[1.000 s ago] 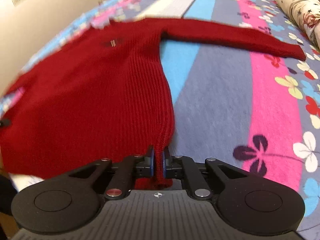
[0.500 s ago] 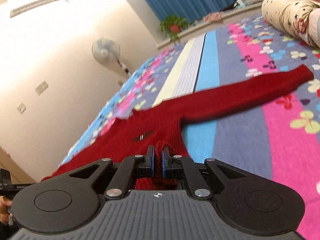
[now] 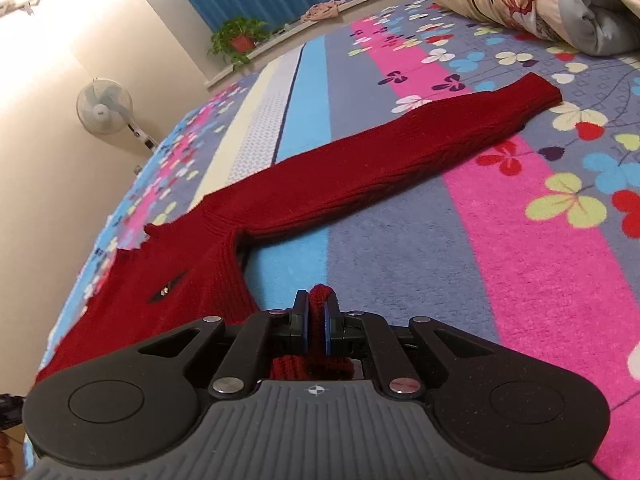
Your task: Fold small clothes
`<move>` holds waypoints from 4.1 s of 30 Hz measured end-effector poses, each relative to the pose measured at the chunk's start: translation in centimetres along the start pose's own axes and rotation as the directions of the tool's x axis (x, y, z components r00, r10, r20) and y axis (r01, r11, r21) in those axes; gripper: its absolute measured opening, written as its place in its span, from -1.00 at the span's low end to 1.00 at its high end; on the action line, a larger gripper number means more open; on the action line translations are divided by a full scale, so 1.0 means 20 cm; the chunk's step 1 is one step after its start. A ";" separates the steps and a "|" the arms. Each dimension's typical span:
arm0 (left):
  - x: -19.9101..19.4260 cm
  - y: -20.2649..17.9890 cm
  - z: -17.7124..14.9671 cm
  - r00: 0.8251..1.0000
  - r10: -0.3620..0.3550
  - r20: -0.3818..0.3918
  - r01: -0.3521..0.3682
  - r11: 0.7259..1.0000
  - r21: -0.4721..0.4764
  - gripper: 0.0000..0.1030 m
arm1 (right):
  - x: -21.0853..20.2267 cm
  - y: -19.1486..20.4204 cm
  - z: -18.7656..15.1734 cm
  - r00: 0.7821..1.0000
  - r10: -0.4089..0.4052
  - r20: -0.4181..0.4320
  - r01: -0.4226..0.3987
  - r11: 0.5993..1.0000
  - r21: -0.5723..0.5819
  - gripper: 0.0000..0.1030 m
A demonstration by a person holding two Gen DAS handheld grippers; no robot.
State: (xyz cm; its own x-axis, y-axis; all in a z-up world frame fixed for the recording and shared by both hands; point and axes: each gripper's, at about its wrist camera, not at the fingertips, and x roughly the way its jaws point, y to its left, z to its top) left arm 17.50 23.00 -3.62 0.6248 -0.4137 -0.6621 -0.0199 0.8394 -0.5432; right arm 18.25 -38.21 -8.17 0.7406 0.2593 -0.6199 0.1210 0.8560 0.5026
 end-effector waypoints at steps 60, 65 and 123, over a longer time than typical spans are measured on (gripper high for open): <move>-0.25 0.03 -0.62 0.906 0.387 -0.172 -0.284 0.857 0.430 -0.15 | -0.42 0.06 -0.46 0.930 -0.220 -0.295 0.131 0.947 -0.293 -0.88; -0.38 -0.02 -0.58 0.935 0.354 0.010 -0.324 0.842 0.432 -0.16 | -0.45 0.12 -0.43 0.945 -0.288 -0.154 0.221 0.912 -0.346 -0.84; -0.55 0.05 -0.85 0.949 0.306 -0.077 -0.285 0.936 0.205 0.33 | -0.38 0.13 -0.60 0.906 -0.249 -0.342 0.105 0.916 -0.388 -0.33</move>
State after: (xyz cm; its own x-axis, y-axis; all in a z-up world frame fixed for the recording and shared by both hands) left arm -2.67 22.41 -5.62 0.5265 -0.1629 -0.8344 -0.0366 0.9762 -0.2137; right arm 5.07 -32.61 -9.48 0.4145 0.1751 -0.8930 -0.0680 0.9845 0.1615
